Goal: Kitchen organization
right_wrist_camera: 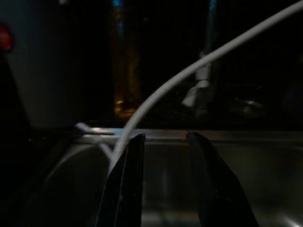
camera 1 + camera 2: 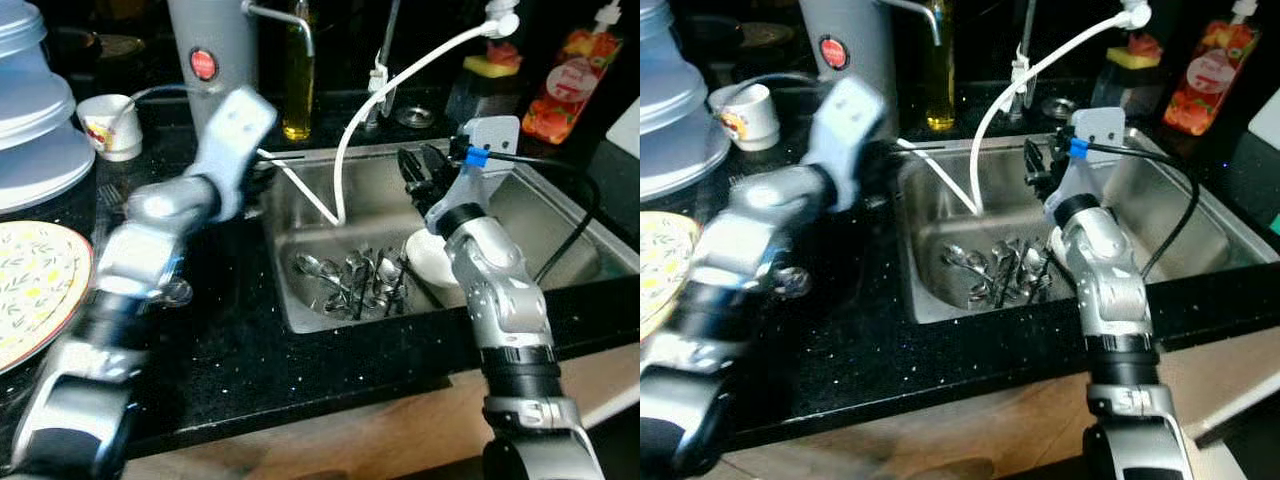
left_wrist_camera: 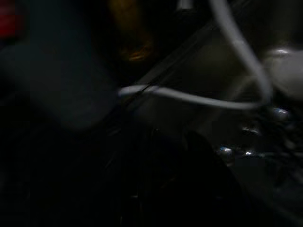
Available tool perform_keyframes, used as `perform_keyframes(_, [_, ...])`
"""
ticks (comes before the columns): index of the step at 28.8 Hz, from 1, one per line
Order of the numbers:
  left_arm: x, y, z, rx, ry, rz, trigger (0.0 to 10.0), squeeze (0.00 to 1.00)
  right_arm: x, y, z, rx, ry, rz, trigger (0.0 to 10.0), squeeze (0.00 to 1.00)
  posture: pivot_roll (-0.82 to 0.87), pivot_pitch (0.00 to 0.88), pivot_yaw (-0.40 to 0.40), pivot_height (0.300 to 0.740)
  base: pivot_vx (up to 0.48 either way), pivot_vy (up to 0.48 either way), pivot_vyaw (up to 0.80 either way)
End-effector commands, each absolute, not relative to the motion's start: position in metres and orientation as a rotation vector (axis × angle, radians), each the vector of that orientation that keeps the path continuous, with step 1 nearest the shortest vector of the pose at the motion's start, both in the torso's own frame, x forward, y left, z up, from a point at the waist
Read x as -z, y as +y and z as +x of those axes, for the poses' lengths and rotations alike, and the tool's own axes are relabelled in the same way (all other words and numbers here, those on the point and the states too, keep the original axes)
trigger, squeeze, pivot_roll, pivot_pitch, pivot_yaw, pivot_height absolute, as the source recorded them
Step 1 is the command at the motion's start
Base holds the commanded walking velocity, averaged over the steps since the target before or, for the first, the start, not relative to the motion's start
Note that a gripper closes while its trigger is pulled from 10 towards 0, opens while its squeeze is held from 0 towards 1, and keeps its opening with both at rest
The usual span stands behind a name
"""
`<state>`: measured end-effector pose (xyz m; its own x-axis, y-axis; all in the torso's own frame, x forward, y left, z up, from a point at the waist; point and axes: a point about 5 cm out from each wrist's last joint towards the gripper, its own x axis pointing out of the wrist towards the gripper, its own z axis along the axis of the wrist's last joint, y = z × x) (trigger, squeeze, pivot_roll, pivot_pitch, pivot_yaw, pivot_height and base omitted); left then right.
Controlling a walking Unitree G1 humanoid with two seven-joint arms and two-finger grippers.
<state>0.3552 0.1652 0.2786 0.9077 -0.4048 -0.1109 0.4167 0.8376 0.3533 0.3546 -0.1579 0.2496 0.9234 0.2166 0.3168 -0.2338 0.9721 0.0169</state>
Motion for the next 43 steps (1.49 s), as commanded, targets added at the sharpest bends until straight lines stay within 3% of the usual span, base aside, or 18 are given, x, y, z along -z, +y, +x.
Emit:
perform_keyframes(1, [-0.288,0.172,0.349,0.36,0.037,0.313,10.0,0.0,-0.249,-0.157,0.354,-0.237,-0.323,0.067,10.0,0.0,0.2,0.069,-0.016,0.74,0.0,0.0,0.0])
perform_keyframes(8, [-0.272,0.185,0.343,0.192,0.113,0.213,10.0,0.0,-0.251,-0.147,0.356,-0.277,-0.323,0.072,10.0,0.0,0.19,0.078,-0.028,0.74,0.0,0.0,0.0])
perform_keyframes(9, [-0.266,0.197,0.347,0.069,0.161,0.177,10.0,0.0,-0.252,-0.142,0.354,-0.319,-0.327,0.06,10.0,0.0,0.2,0.08,-0.032,0.74,0.0,0.0,0.0])
perform_keyframes(11, [-0.26,0.206,0.349,-0.016,0.2,0.146,10.0,0.0,-0.252,-0.138,0.352,-0.345,-0.329,0.051,10.0,0.0,0.19,0.081,-0.032,0.74,0.0,0.0,0.0])
perform_keyframes(15, [-0.255,0.21,0.349,-0.062,0.233,0.122,10.0,0.0,-0.251,-0.137,0.352,-0.355,-0.328,0.049,10.0,0.0,0.19,0.081,-0.033,0.74,0.0,0.0,0.0])
perform_keyframes(22, [-0.238,0.22,0.375,-0.29,0.294,0.045,10.0,0.0,-0.249,-0.134,0.349,-0.363,-0.33,0.049,10.0,0.0,0.17,0.069,-0.014,0.74,0.0,0.0,0.0])
perform_keyframes(32, [-0.235,0.209,0.389,-0.357,0.289,0.046,10.0,0.0,-0.246,-0.138,0.345,-0.357,-0.325,0.048,10.0,0.0,0.14,0.048,0.006,0.74,0.0,0.0,0.0])
perform_keyframes(43, [-0.213,0.193,0.376,-0.489,0.309,-0.06,10.0,0.0,-0.248,-0.138,0.348,-0.355,-0.333,0.041,10.0,0.0,0.15,0.02,0.008,0.74,0.0,0.0,0.0])
